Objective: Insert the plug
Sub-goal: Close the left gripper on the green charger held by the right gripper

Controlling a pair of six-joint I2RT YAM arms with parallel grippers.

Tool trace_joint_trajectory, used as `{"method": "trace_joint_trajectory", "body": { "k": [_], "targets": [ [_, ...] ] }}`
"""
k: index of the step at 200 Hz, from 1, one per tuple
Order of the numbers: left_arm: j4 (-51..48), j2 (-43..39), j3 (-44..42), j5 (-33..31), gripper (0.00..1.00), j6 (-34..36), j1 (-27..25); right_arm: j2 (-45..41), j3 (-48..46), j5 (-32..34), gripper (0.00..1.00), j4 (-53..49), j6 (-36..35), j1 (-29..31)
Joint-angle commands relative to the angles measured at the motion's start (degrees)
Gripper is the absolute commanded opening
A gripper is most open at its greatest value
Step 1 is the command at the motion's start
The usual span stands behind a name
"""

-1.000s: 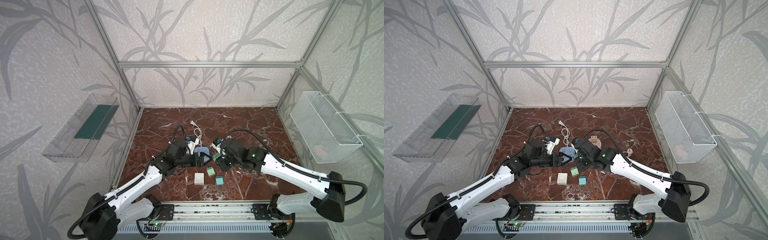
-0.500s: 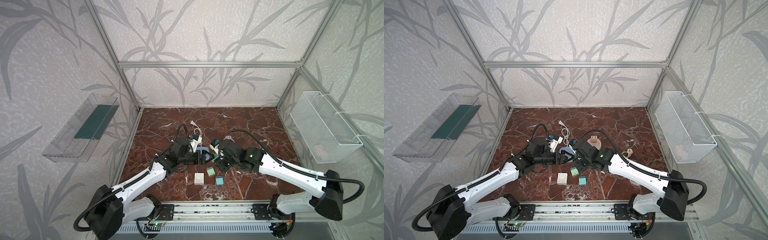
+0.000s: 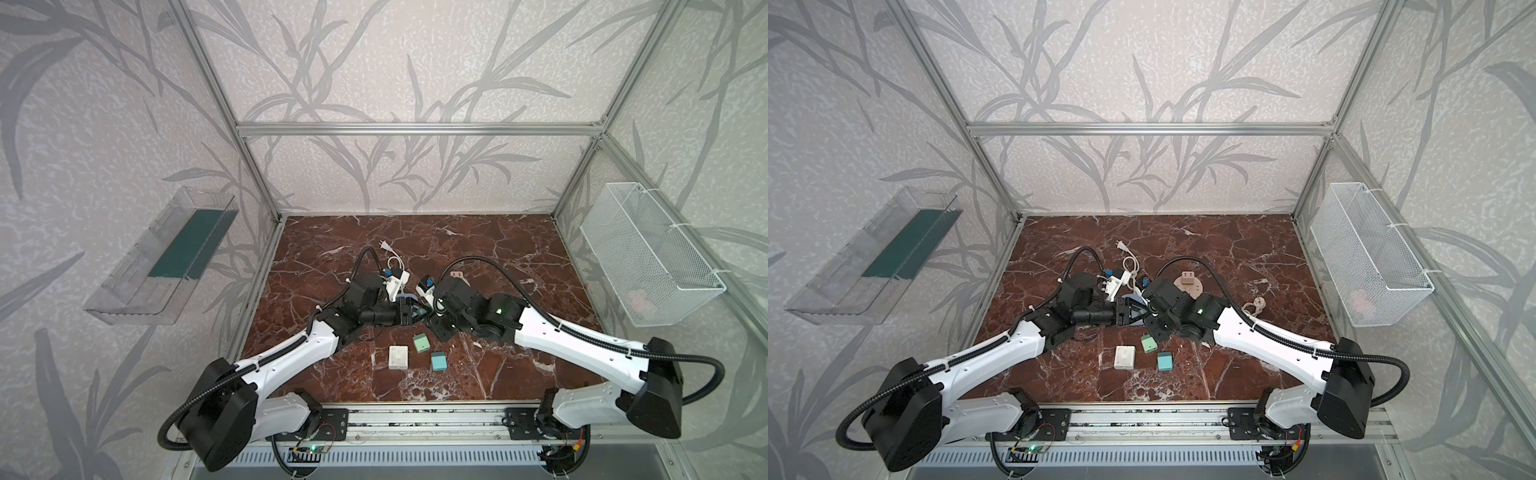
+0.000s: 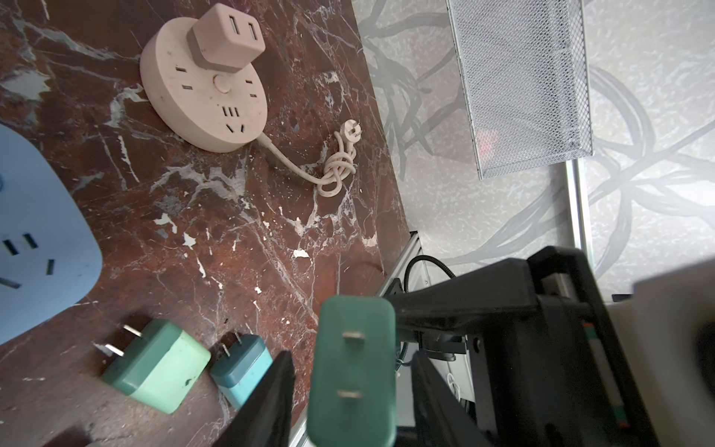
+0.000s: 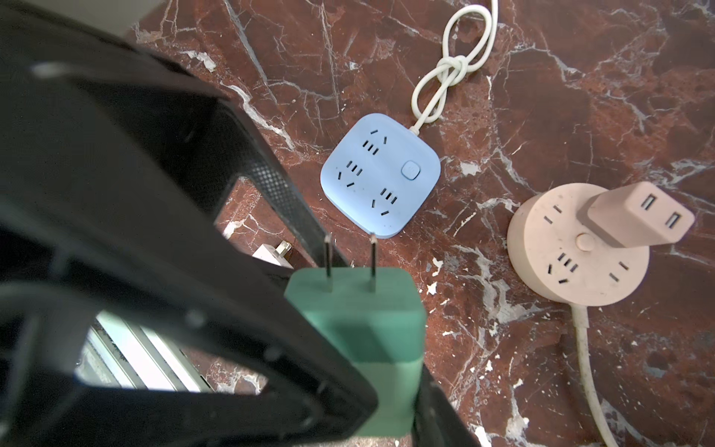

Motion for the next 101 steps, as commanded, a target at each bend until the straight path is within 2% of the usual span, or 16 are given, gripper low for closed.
{"method": "trace_joint_trajectory", "body": {
  "k": [1,20,43,70,81,93,101],
  "targets": [
    [3.59,0.45,-0.31,2.06,0.34,-1.32,-0.16,0.94,2.24,0.63,0.00,1.72,-0.61,0.32],
    [3.68,0.46,-0.48,2.07,0.23,-1.27,-0.15,1.13,2.38,0.71,0.00,2.02,-0.62,0.36],
    [3.79,0.61,-0.65,1.92,0.00,-1.35,-0.15,1.13,2.37,1.13,0.00,2.67,-0.28,0.30],
    [4.63,0.85,-0.92,1.88,0.00,-1.71,-0.21,1.15,2.57,1.73,0.01,2.81,-0.19,0.21],
    [4.84,0.90,-1.01,1.87,0.00,-1.95,-0.18,1.30,2.62,1.73,0.14,2.96,-0.12,0.14],
    [5.54,0.64,-1.26,1.75,0.00,-2.61,-0.22,1.57,2.97,2.24,0.36,2.65,0.18,0.10],
    [6.83,0.39,-1.64,1.63,0.00,-3.61,-0.15,1.65,3.05,3.31,0.55,2.42,0.46,0.07]
  ]
}}
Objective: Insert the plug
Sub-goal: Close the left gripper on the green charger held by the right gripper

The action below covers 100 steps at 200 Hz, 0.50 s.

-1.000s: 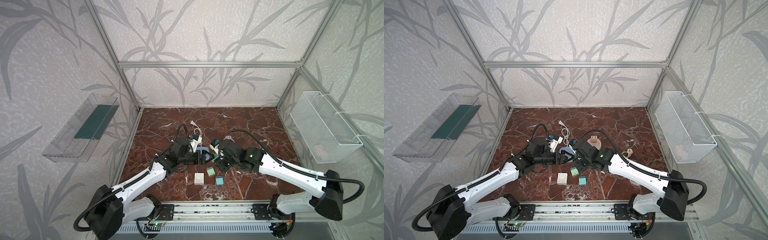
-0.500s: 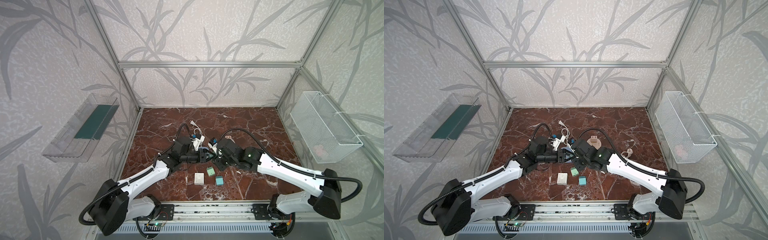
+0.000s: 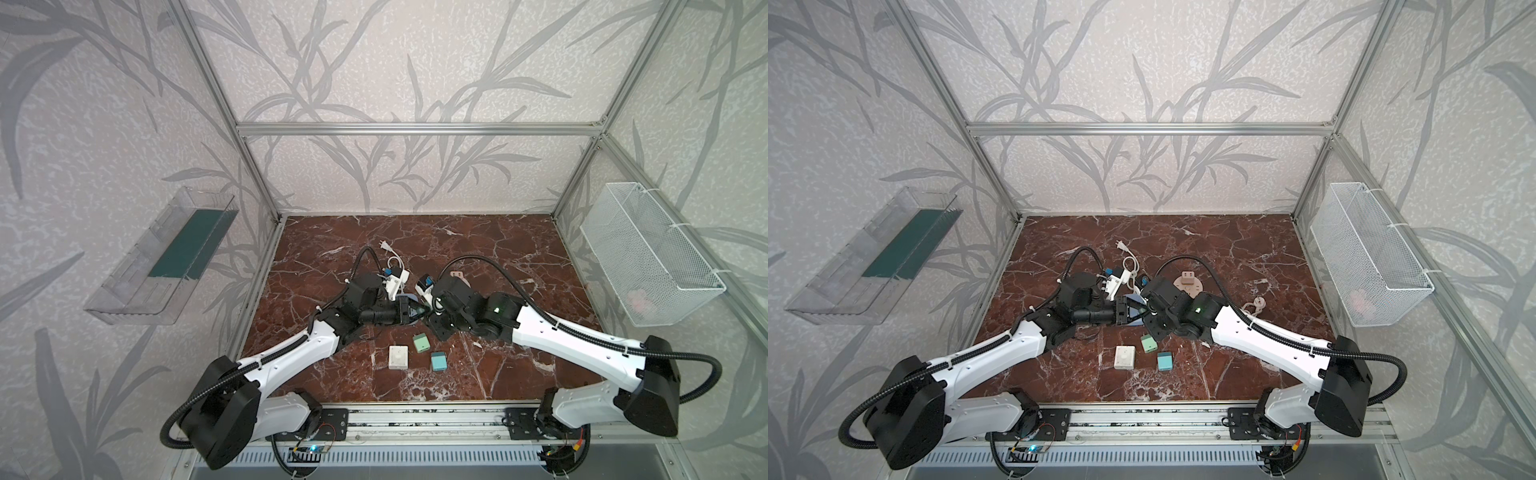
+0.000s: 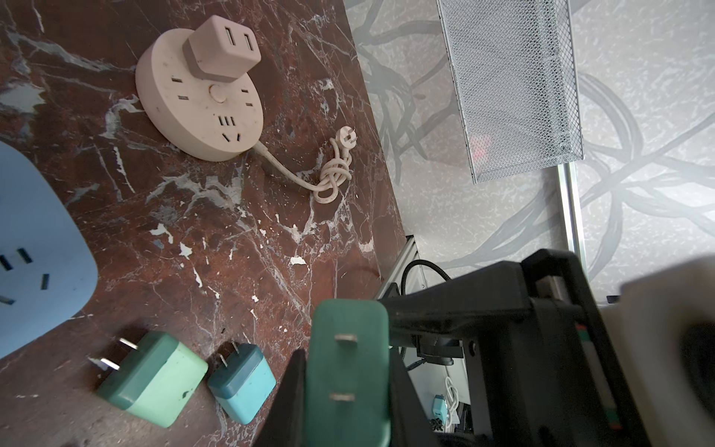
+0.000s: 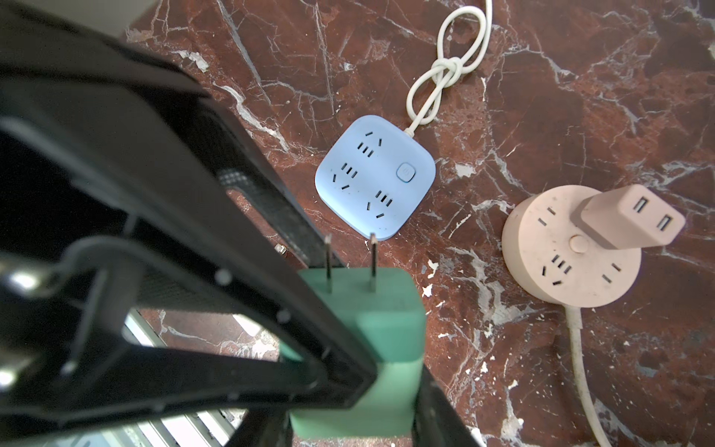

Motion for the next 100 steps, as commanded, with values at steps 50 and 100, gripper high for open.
{"method": "trace_joint_trajectory", "body": {
  "k": [50,100],
  "targets": [
    [1.20,-1.48,1.66,0.03,0.00,-5.76,0.38,-4.60,-1.21,6.19,0.81,5.38,1.53,-0.22],
    [9.18,0.38,-0.17,-0.07,0.00,-14.96,4.33,-15.70,-10.18,2.80,0.81,12.83,4.05,-3.98]
  ]
}}
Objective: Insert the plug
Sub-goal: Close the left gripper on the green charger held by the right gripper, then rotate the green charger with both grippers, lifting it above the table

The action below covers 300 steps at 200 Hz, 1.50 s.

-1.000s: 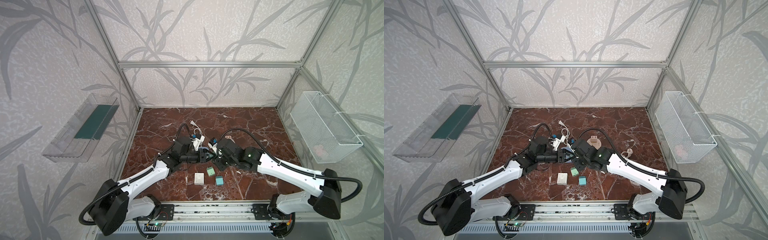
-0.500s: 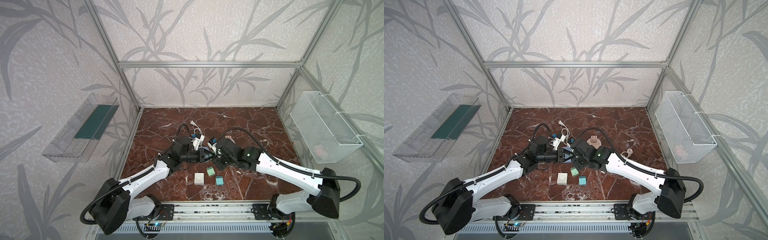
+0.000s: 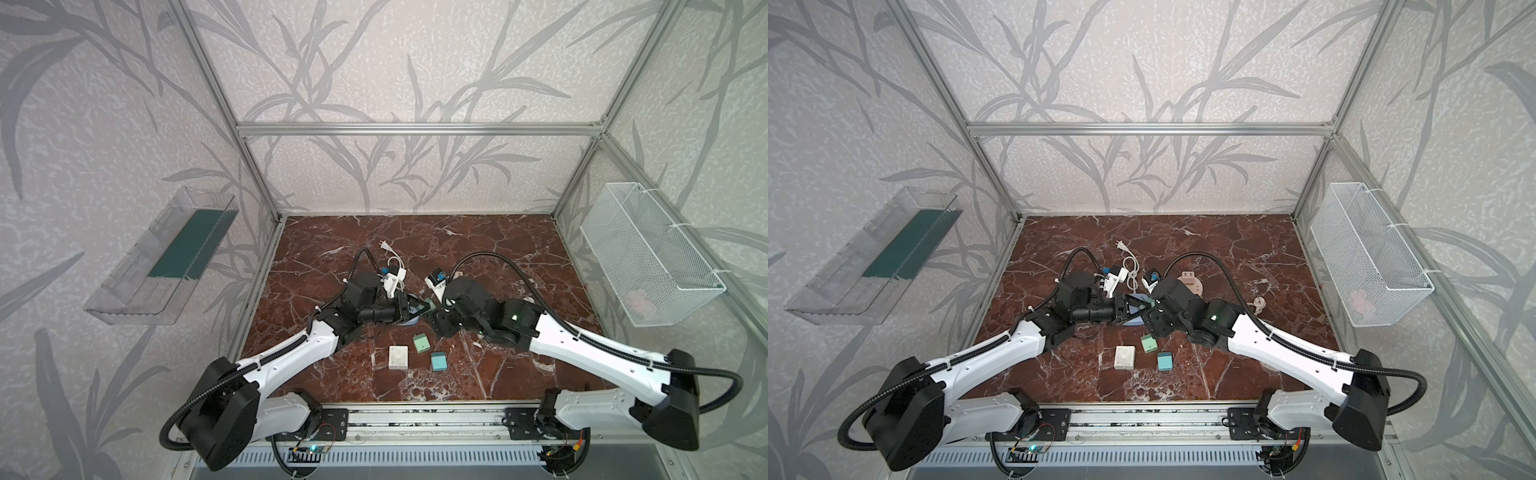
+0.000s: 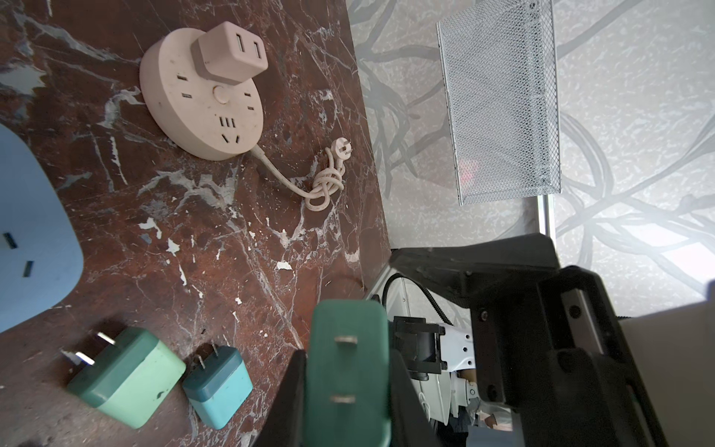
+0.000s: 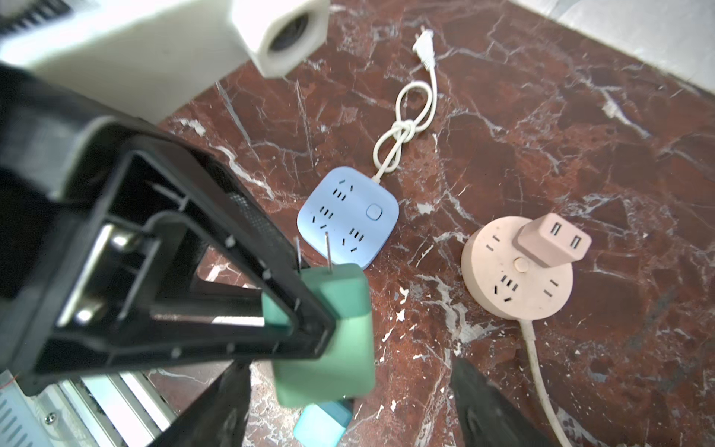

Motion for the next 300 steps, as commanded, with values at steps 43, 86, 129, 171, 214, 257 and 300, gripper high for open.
{"method": "trace_joint_trajectory", "body": {
  "k": [43,86,129,171,214,257,300],
  "targets": [
    [23.10,0.38,-6.64,-7.84,0.00,-13.92,3.19,-10.37,-12.07,-20.70,0.69,17.79,22.55,-14.10],
    [43.27,4.66,-9.36,-14.63,0.00,-23.86,2.90,-7.35,-17.97,-26.05,0.62,35.71,38.56,-14.25],
    [49.34,7.87,-7.09,-18.30,0.00,-27.38,0.61,-4.74,-19.93,-25.03,0.52,49.64,48.13,-15.60],
    [54.18,10.20,-7.85,-21.68,0.00,-27.52,-1.80,-5.38,-20.87,-24.38,0.50,56.24,52.67,-17.21],
    [58.17,11.84,-8.26,-23.53,0.00,-27.57,-3.47,-3.94,-20.67,-25.04,0.50,56.92,55.91,-17.98],
    [59.48,11.24,-9.23,-25.22,0.00,-27.44,-4.16,-7.34,-20.82,-21.40,0.46,51.72,54.15,-17.95],
    [63.14,12.53,-9.21,-26.14,0.00,-28.26,-4.80,-5.99,-20.26,-22.32,0.45,53.54,53.36,-17.97]
  ]
}}
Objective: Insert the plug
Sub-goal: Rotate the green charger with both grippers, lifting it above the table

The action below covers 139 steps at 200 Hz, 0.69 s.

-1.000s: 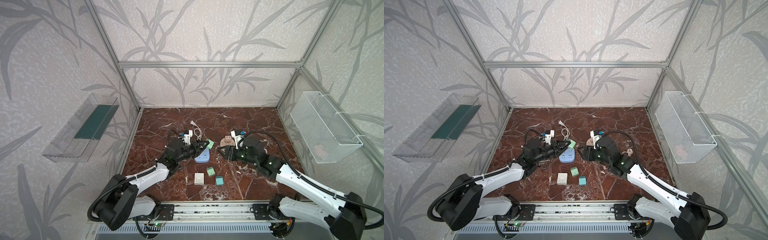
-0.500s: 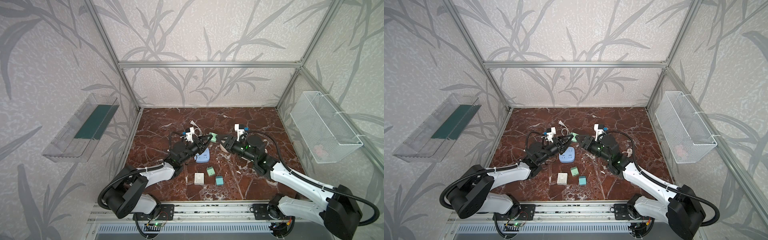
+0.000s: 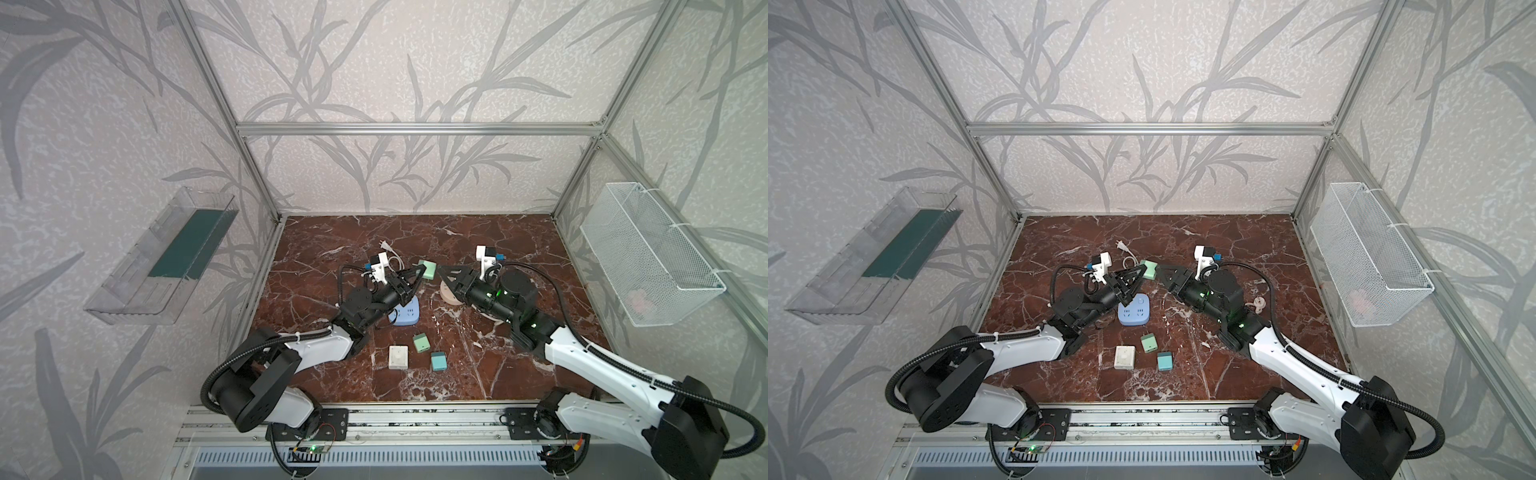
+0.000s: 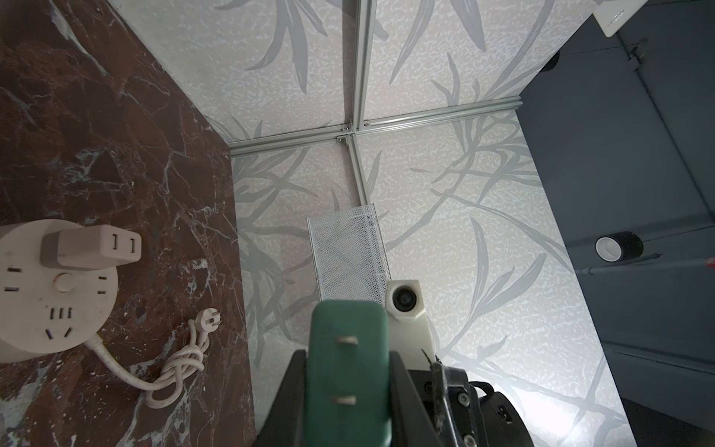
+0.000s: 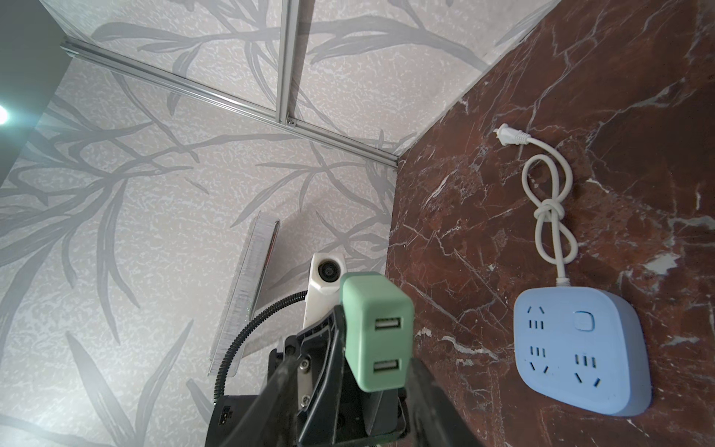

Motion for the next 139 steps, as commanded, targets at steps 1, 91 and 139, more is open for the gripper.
{"method": "trace_joint_trajectory", "body": {
  "k": [1,91,139],
  "targets": [
    [6.53,0.70,-0.15,-1.21,0.00,-1.73,-0.74,0.45,0.29,0.08,0.44,1.48,-1.04,-0.14],
    [11.64,5.08,1.70,-2.42,0.00,-4.58,-3.14,5.10,0.28,-2.07,0.35,8.39,0.01,-0.17],
    [11.50,5.89,2.57,-2.51,0.00,-5.51,-3.45,6.10,0.35,-2.40,0.31,9.80,0.27,-0.29]
  ]
}}
